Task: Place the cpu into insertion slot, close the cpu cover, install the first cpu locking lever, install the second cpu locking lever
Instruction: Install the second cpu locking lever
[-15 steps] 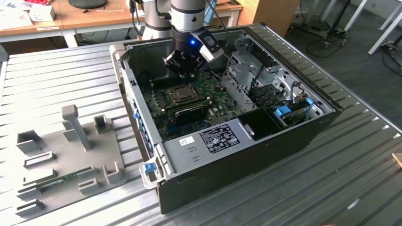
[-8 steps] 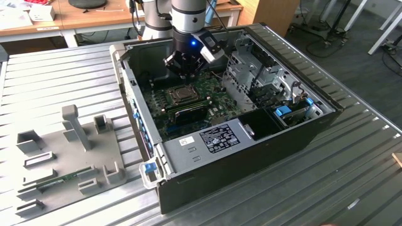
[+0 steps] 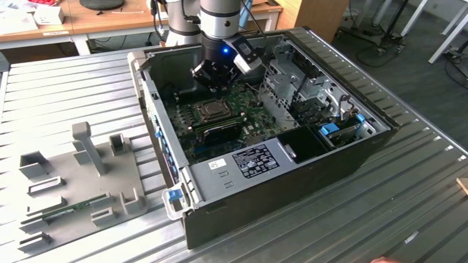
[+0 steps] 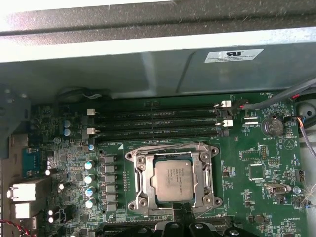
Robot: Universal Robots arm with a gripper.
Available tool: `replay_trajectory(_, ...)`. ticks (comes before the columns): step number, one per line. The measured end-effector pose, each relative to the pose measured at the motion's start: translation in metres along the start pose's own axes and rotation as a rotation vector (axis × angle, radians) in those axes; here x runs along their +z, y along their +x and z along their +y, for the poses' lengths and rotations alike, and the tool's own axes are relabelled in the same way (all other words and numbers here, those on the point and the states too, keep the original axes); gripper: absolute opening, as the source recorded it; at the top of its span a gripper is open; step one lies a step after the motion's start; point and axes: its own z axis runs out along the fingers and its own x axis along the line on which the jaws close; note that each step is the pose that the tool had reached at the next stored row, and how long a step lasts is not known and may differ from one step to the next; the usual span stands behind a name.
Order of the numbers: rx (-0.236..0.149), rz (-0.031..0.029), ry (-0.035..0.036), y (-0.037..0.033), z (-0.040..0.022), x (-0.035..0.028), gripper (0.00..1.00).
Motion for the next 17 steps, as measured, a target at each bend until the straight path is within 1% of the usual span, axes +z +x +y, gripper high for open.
replay_trajectory(3,0.0,0.0001,0.0001,0.0,0.0,-0.0003,0.1)
replay_trajectory(5,0.0,0.0,0.0001,-0.0001,0.0001,-0.0026,0.1)
replay_trajectory(10,0.0,0.0001,0.0003,-0.0002,0.0001,-0.0034,0.1)
replay_trajectory(12,0.0,0.0,0.0001,-0.0004,0.0003,-0.0092,0.1)
replay_trajectory(17,0.0,0.0001,0.0002,-0.0005,-0.0002,-0.0093,0.1)
